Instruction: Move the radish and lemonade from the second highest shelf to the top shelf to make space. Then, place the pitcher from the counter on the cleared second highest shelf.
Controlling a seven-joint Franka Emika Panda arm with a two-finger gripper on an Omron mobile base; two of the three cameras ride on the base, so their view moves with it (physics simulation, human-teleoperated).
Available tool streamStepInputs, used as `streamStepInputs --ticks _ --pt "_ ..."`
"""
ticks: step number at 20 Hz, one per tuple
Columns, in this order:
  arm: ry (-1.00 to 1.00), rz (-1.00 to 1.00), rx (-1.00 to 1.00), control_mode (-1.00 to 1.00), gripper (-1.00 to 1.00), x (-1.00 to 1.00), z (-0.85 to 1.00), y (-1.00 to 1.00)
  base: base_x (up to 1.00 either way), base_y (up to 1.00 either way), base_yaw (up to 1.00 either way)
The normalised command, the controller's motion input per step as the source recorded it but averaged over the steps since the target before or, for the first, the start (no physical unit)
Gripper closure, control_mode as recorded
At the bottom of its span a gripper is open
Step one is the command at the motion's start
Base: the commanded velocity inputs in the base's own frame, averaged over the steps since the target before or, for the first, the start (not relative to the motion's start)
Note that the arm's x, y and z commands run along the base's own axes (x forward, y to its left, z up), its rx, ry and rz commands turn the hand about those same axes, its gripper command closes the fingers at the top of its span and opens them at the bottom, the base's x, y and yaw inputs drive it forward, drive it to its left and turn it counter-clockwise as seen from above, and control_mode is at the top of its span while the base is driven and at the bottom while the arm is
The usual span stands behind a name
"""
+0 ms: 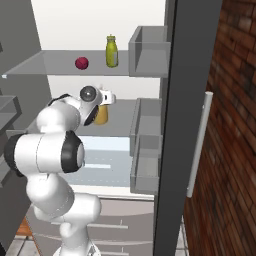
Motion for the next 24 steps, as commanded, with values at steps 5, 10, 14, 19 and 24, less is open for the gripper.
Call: streamStepInputs --ticks 5,10,14,19,24 --pt "-0.1 0.0 0.0 -1.0 -1.0 0.2 -0.26 0.01 0.0 0.0 0.0" --pt "-0.09 0.0 0.0 -1.0 -1.0 0.02 -0.09 0.0 0.0 0.0 0.0" --pt "-0.02 -0.01 0.0 -1.0 -1.0 0.0 0.02 0.0 0.0 0.0 0.0" --pt "0.0 -0.03 0.0 -1.0 -1.0 0.0 0.29 0.0 0.0 0.0 0.0" --pt "0.0 -0.01 0.0 -1.0 -1.0 -0.13 0.35 0.0 0.0 0.0 0.0"
